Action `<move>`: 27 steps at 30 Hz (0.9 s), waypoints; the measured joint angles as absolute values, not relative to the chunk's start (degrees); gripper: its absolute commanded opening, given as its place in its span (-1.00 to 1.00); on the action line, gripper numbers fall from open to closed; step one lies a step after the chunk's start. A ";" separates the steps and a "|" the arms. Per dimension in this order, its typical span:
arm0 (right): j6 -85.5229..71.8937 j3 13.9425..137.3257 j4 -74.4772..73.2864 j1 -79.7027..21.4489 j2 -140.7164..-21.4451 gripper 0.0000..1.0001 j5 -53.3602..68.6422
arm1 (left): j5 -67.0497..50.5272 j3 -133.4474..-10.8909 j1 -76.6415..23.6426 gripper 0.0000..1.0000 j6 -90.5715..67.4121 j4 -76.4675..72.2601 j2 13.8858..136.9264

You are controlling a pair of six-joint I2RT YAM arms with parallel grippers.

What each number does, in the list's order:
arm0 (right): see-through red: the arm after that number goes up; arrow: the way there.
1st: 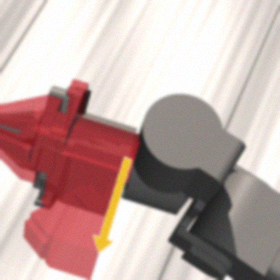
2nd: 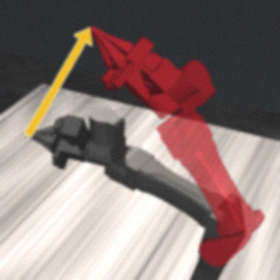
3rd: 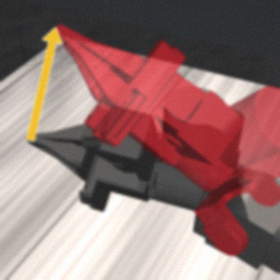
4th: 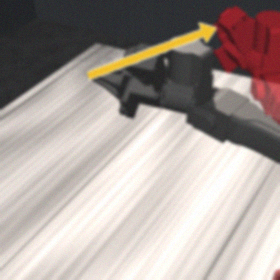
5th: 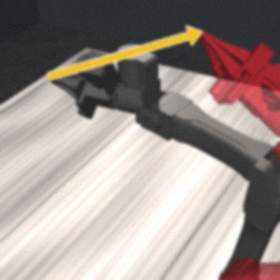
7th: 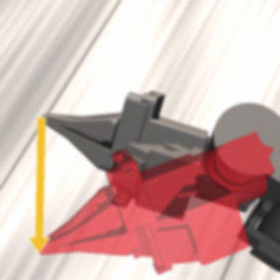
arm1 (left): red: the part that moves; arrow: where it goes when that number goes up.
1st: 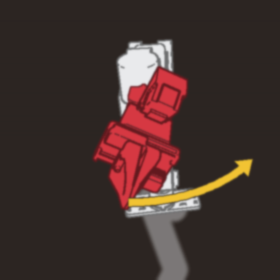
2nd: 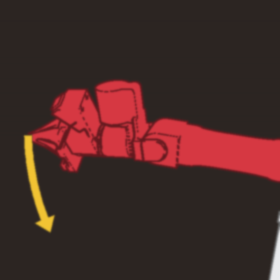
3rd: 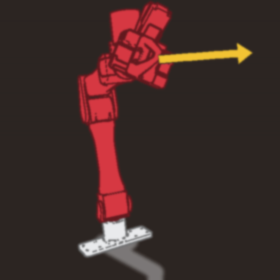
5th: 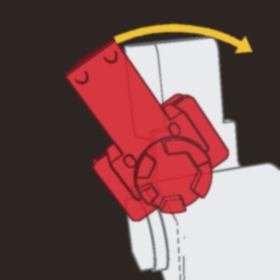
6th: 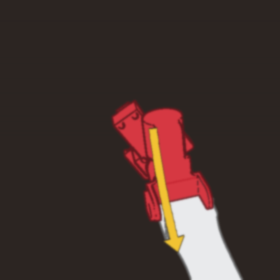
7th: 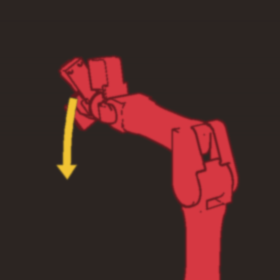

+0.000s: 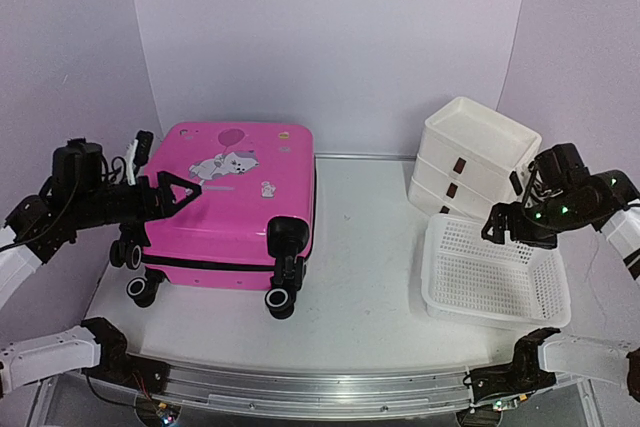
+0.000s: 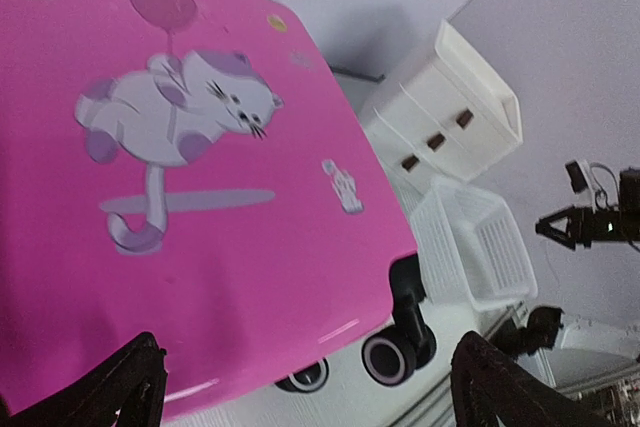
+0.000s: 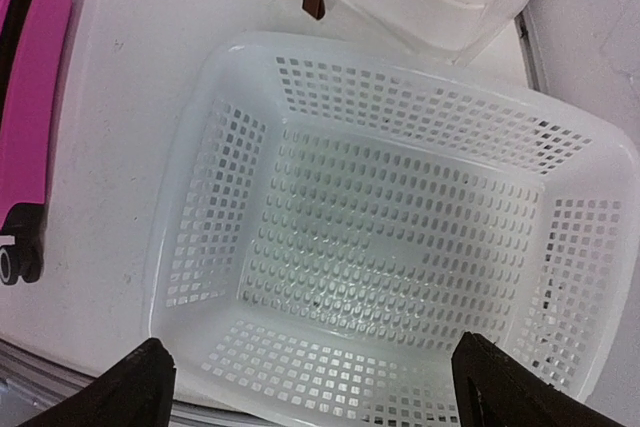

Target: Open, take out, and arrange the luggage

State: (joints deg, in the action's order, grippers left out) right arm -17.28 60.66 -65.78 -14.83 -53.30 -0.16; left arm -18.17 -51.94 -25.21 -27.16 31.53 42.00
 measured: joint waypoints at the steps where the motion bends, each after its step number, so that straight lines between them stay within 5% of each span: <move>1: -17.61 60.20 -65.73 -14.74 -53.32 0.97 1.15 | -17.50 -51.09 -27.53 0.99 -28.16 31.53 42.13; 13: -20.58 57.89 -61.32 -21.85 -58.39 0.97 8.91 | 5.87 -51.13 -67.24 0.99 -37.98 29.54 60.03; 27: -22.98 55.96 -56.16 -33.95 -63.46 0.97 2.94 | 17.80 -64.51 -74.11 0.96 -43.86 30.33 80.44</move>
State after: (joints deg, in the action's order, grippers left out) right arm -22.98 55.96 -56.16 -33.95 -63.46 2.94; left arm 17.80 -64.51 -74.11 -43.86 30.33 80.44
